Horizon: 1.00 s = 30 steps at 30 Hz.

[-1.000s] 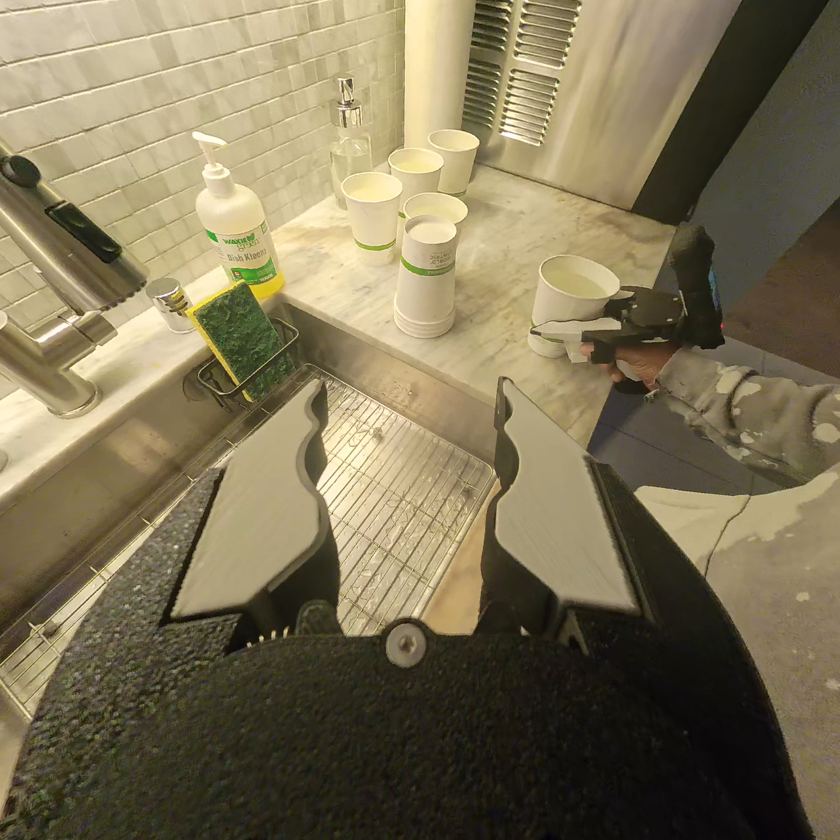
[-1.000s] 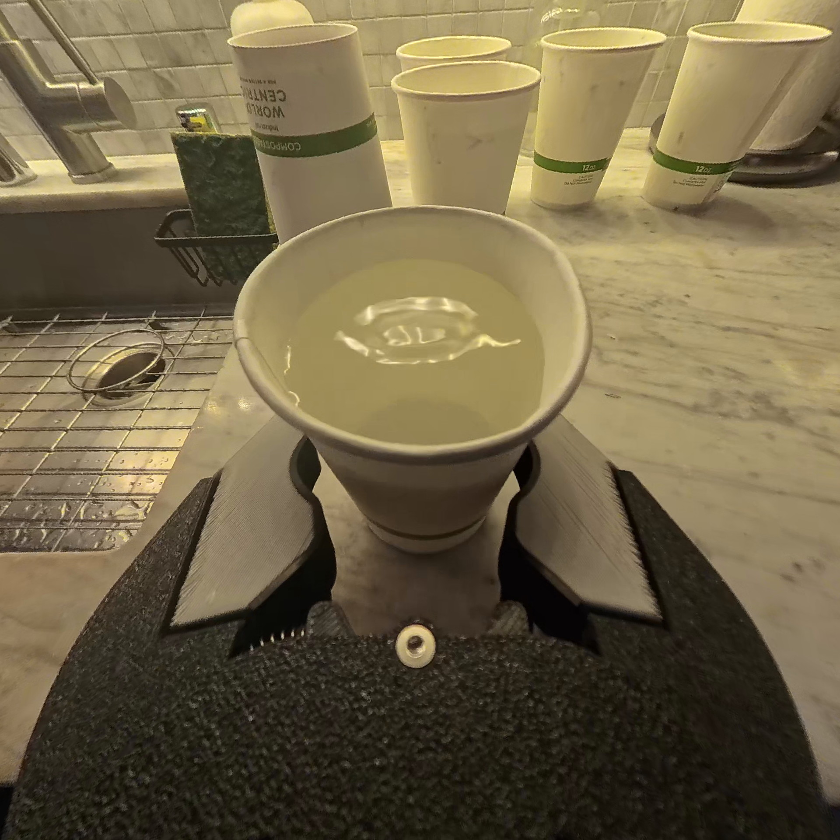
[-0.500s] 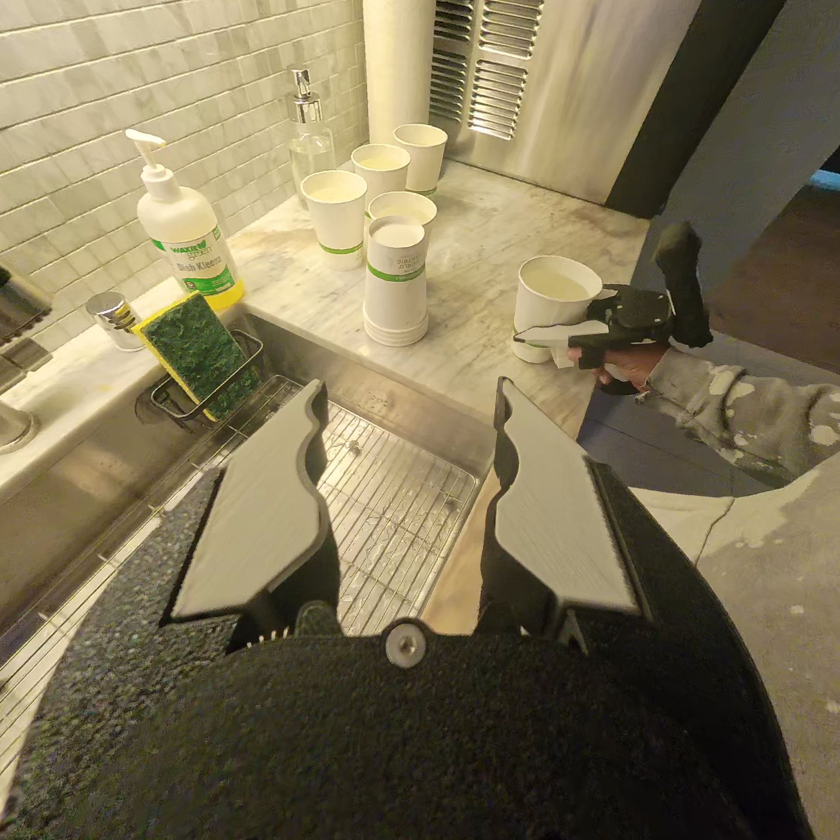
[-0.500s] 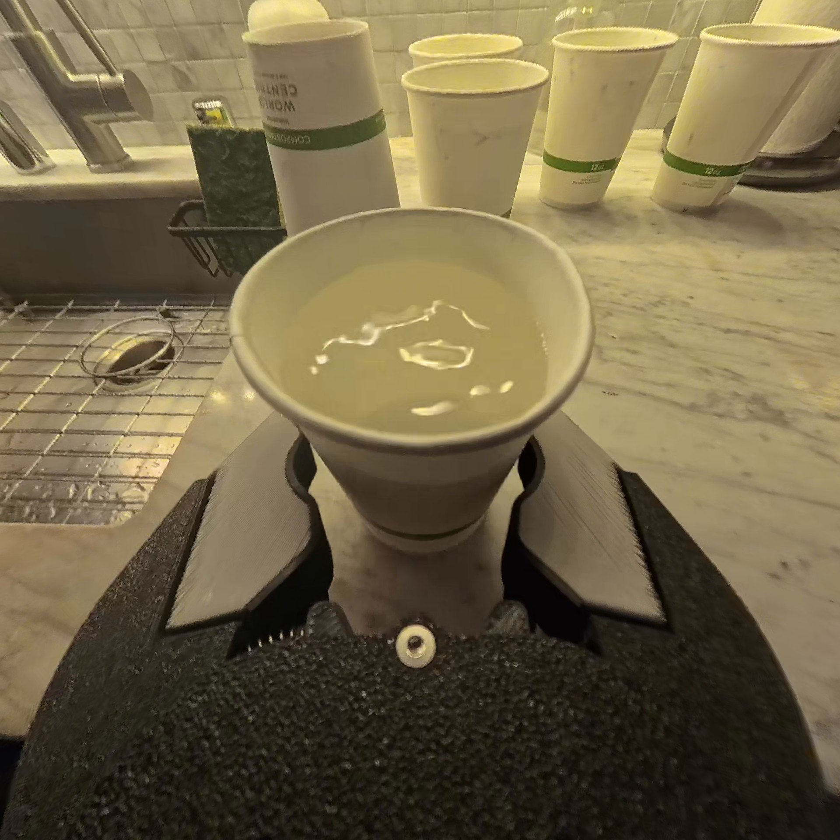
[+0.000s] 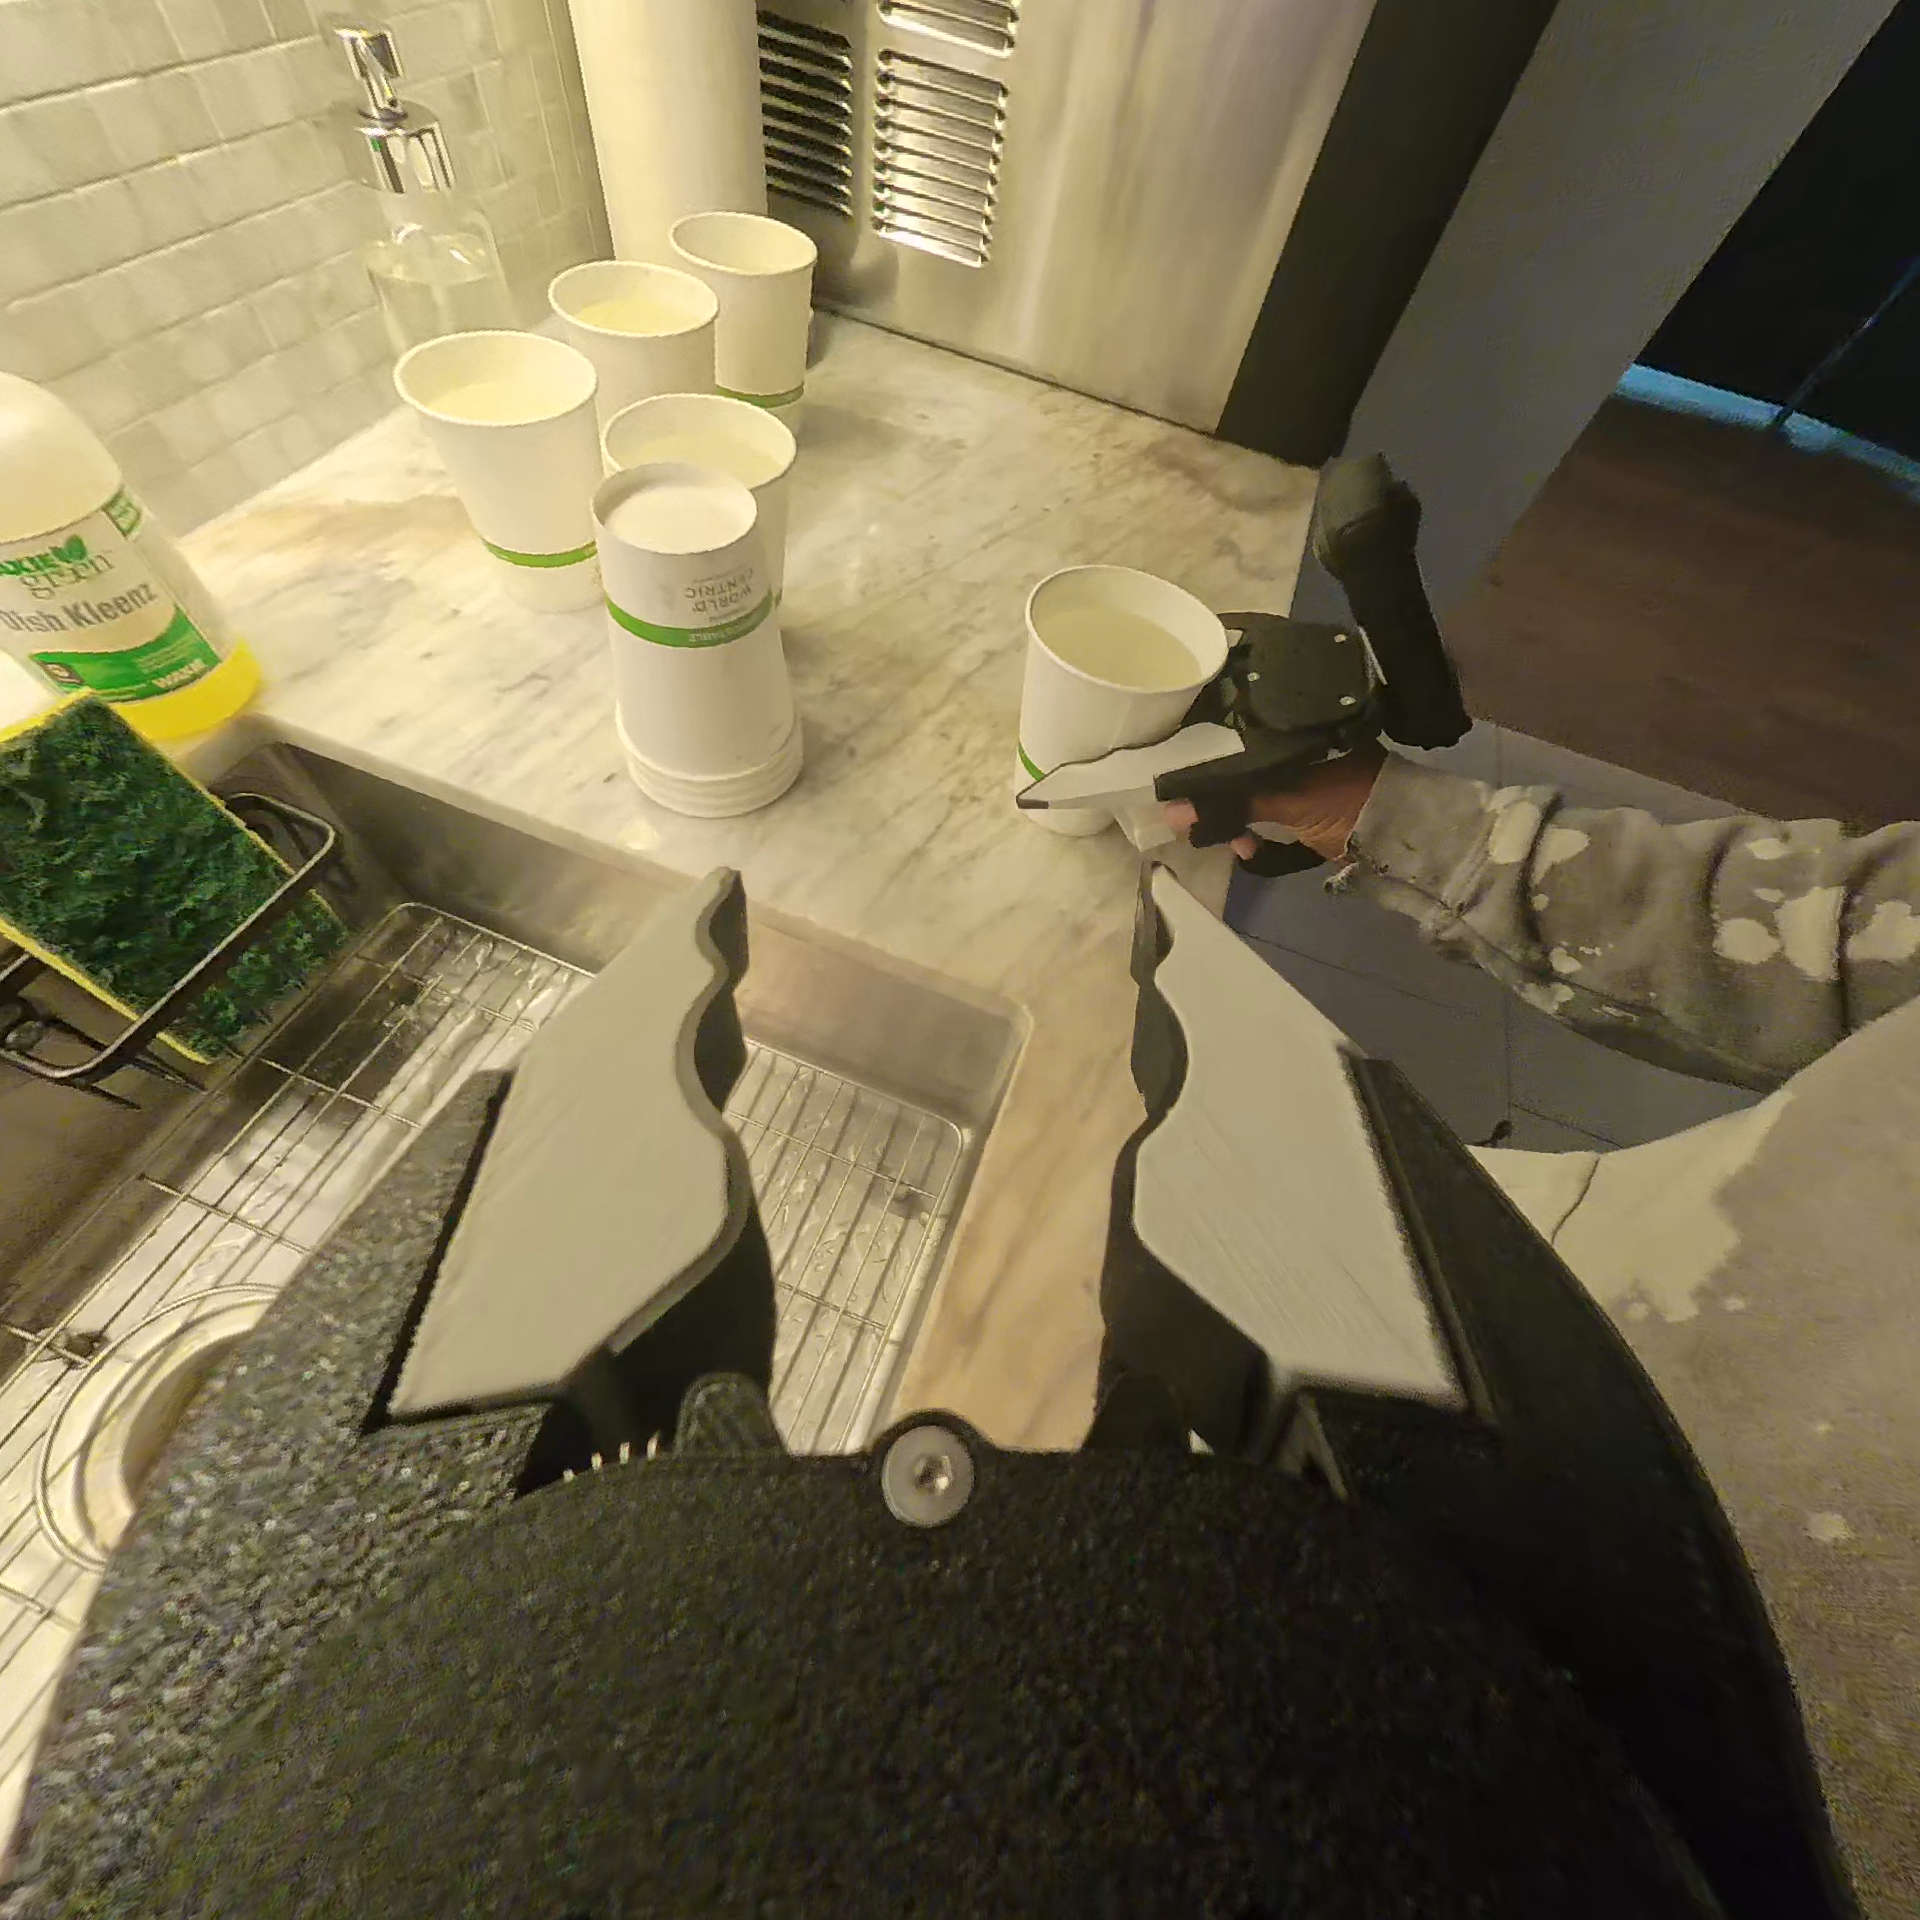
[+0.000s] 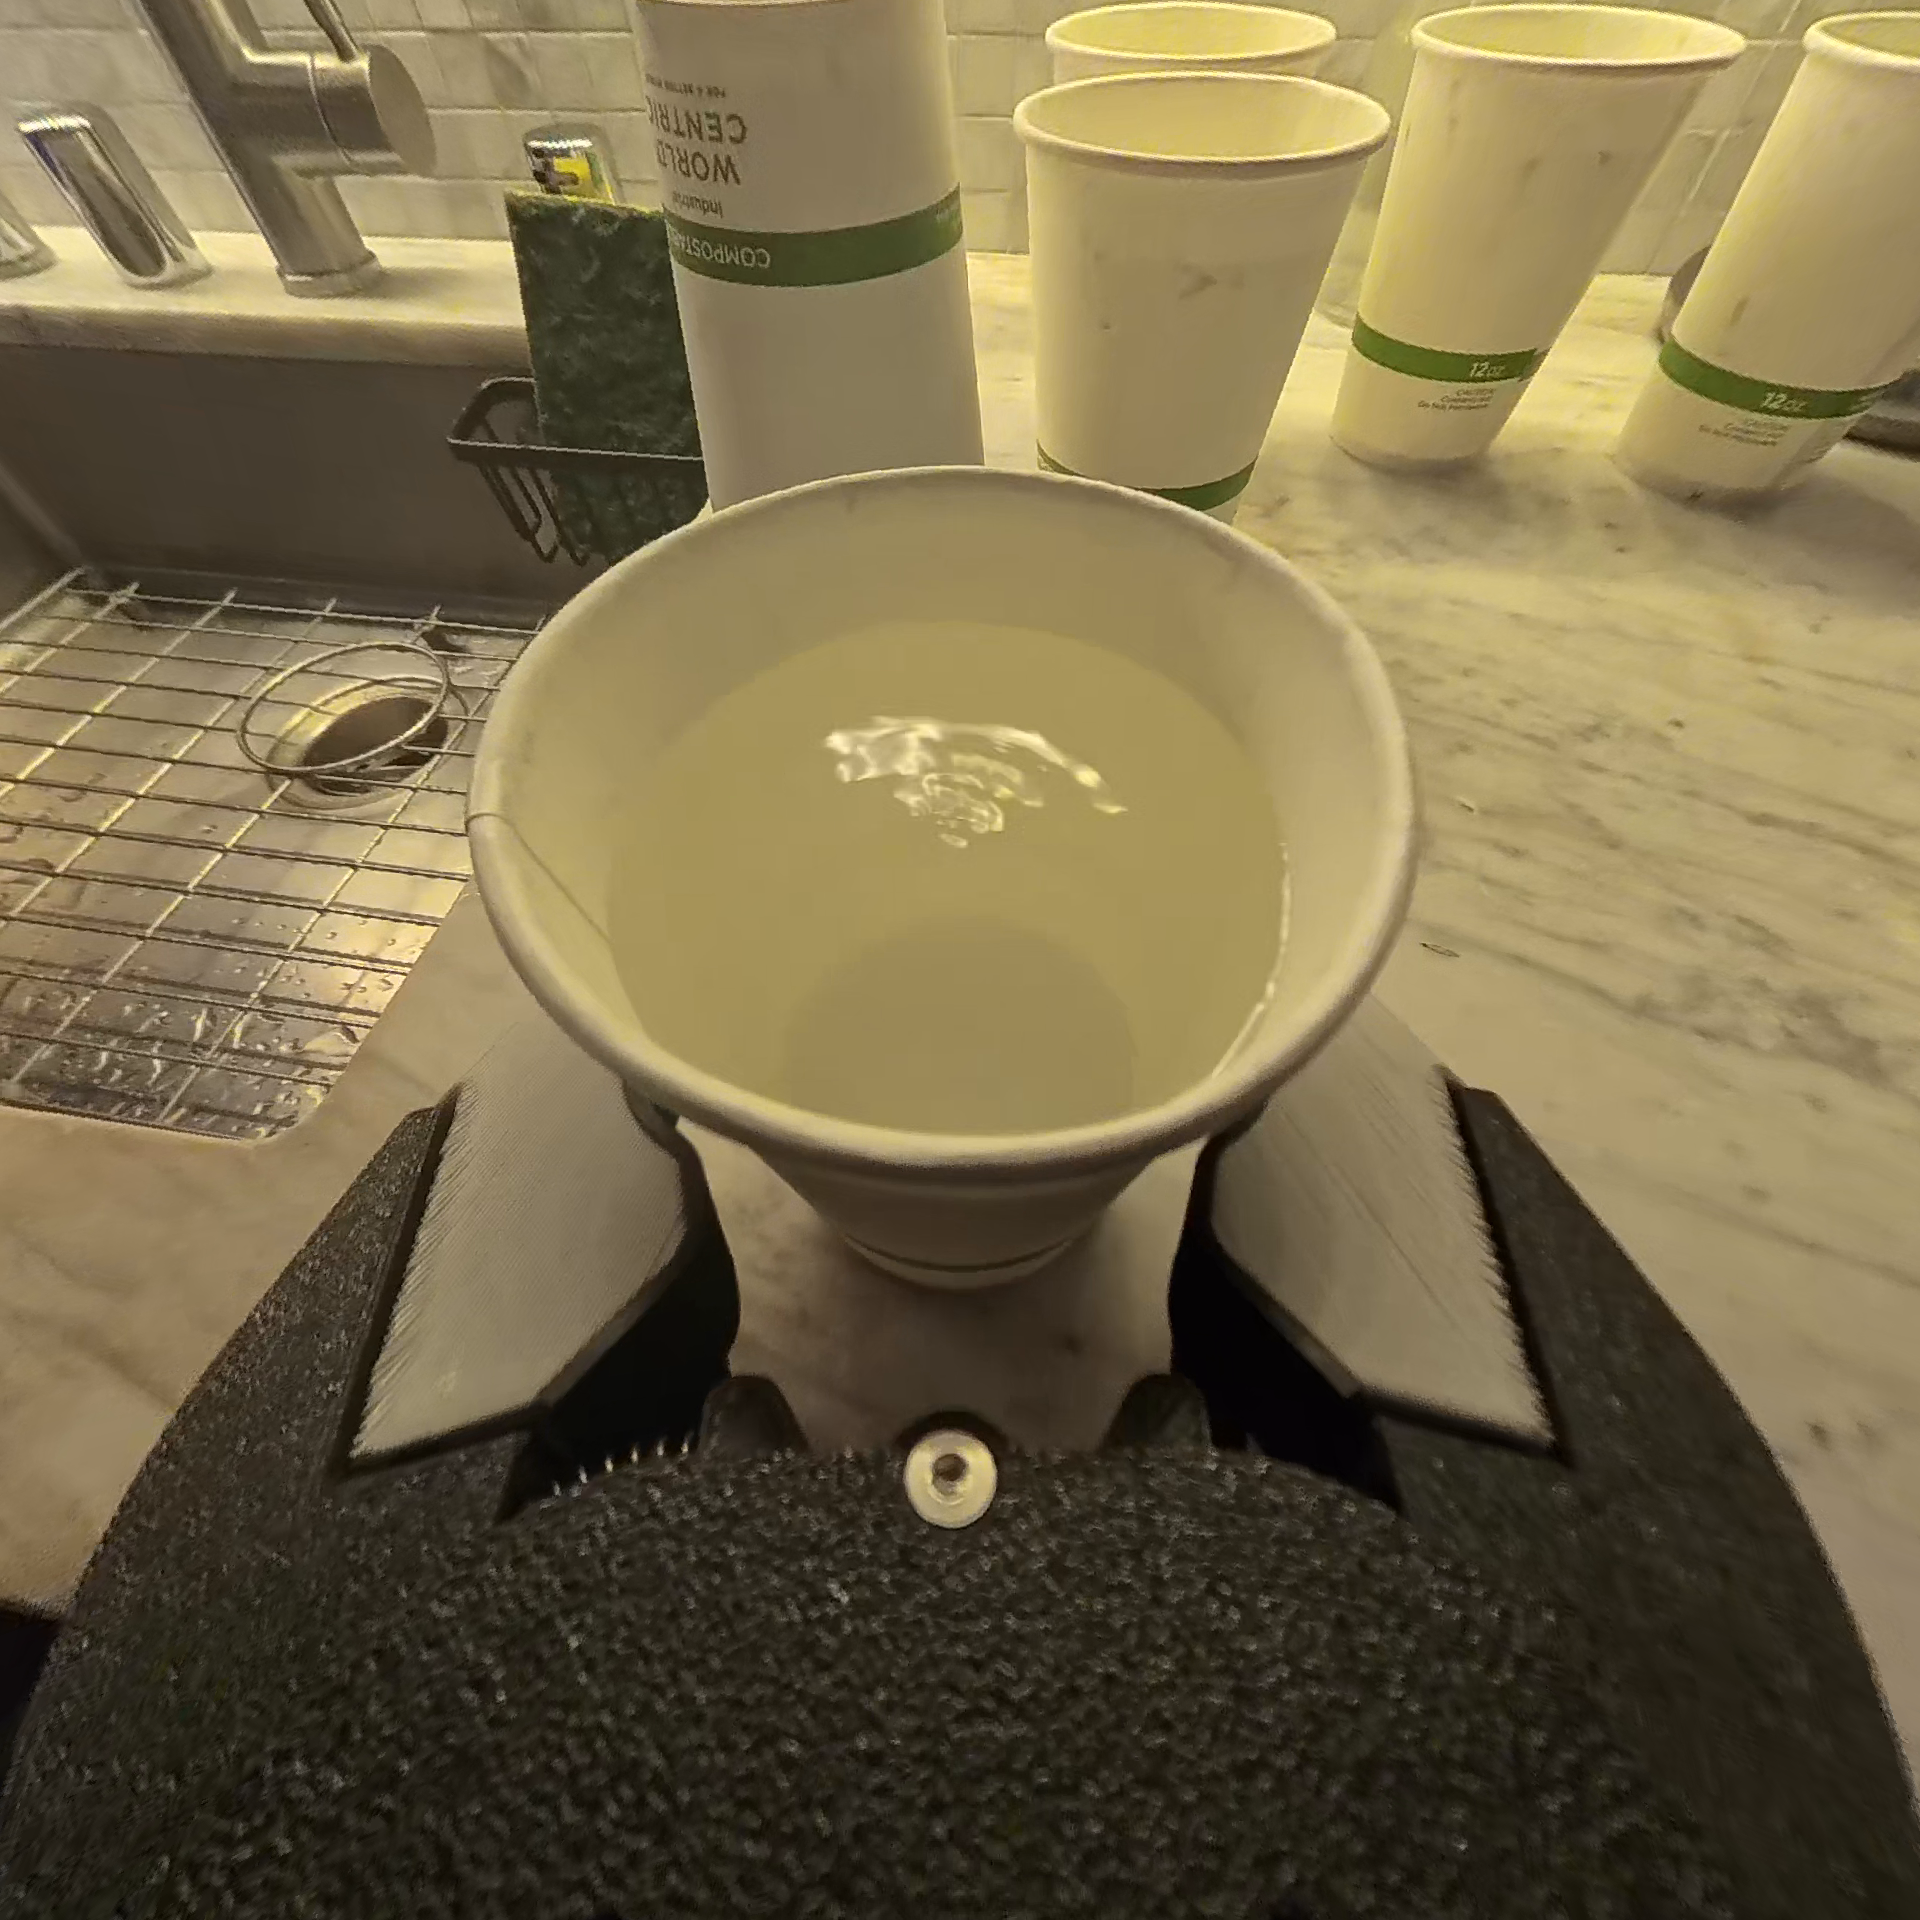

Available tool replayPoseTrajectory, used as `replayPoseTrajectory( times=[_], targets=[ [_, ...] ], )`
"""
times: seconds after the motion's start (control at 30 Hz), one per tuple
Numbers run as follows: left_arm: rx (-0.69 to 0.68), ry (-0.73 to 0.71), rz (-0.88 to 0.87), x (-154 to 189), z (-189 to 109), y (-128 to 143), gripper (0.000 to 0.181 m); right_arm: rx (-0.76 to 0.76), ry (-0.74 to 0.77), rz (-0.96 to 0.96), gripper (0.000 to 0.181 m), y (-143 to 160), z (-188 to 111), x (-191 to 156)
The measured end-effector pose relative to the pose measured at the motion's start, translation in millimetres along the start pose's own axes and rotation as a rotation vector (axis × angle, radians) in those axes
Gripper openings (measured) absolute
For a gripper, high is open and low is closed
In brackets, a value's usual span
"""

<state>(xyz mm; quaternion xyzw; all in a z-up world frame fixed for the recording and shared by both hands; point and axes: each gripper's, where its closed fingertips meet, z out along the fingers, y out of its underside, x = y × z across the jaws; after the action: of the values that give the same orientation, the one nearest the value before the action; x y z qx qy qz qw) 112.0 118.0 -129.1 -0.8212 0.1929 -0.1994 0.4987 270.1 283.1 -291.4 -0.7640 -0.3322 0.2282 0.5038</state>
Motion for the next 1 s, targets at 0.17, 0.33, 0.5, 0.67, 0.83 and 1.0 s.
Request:
replayPoseTrajectory(
  times=[0.17, 0.33, 0.5, 0.67, 0.83, 1.0],
  targets=[
    [-0.006, -0.01, -0.029, 1.3, 6.5, 8.3, 0.074, 0.008, -0.012, -0.006, 0.094, -0.7, -0.8, -1.3],
    [0.007, -0.032, -0.043, -1.3, 9.8, 11.0, 0.074, 0.03, -0.021, 0.007, 0.091, -1.3, -2.9, -1.0],
    [0.015, -0.05, -0.059, -1.5, 13.7, 16.4, 0.073, 0.032, -0.014, -0.011, 0.094, -1.1, -3.0, -1.7],
    [0.013, -0.056, -0.06, 1.5, 15.3, 17.7, 0.073, 0.042, -0.009, -0.012, 0.091, -0.8, -6.0, -2.0],
    [0.005, -0.056, -0.058, 3.9, 15.8, 18.5, 0.073, 0.043, 0.012, -0.017, 0.091, 3.9, -17.5, 0.0],
    [-0.011, -0.033, -0.048, 10.3, 18.5, 20.0, 0.073, 0.047, 0.027, -0.009, 0.091, 10.5, -33.7, 1.6]
  ],
)
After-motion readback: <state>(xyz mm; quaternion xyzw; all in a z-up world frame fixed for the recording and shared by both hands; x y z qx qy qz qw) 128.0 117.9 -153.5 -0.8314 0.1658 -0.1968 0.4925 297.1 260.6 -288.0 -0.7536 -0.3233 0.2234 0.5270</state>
